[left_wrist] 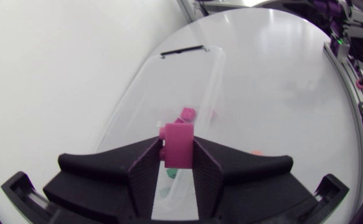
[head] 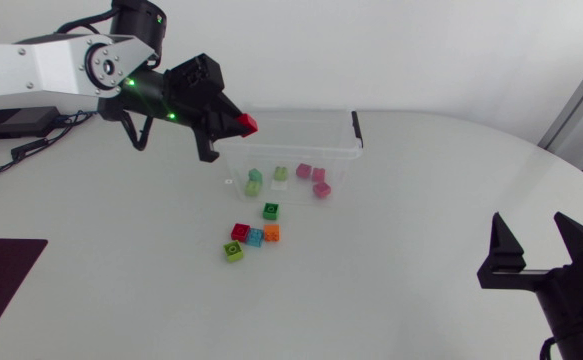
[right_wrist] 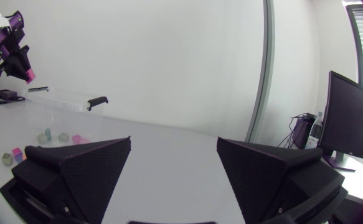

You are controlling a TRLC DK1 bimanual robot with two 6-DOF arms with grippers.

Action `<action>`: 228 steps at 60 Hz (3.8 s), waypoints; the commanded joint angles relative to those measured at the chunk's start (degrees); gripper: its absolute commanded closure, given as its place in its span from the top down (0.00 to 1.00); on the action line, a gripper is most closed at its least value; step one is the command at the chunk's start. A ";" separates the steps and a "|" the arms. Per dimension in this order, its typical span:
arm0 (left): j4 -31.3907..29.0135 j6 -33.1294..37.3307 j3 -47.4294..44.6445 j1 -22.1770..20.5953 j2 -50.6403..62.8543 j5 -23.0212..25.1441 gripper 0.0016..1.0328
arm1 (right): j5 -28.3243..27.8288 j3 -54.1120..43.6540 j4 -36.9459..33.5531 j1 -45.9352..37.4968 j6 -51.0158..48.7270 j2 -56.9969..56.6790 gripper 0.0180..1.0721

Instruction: Pick up the duplo bricks and place them in the container

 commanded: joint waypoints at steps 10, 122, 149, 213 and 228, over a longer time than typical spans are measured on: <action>6.52 -13.74 7.16 -0.80 8.79 -1.24 0.23 | 0.07 -1.17 -0.39 0.31 1.15 -0.38 0.95; 10.56 -20.86 -36.25 -8.62 -2.11 -19.44 0.94 | 0.07 -1.17 -0.39 0.31 1.15 -0.38 0.95; 12.14 -20.77 -35.46 -9.94 1.50 -21.20 0.45 | 0.07 -1.17 -0.39 0.31 1.15 -0.38 0.95; 7.31 -31.93 -3.56 -8.00 -1.84 -18.12 0.30 | 0.07 -1.26 -0.39 0.31 1.15 -0.38 0.95; 13.02 -35.27 3.65 -6.86 9.41 -20.67 0.30 | 0.07 -1.17 -0.39 0.31 1.15 -0.38 0.95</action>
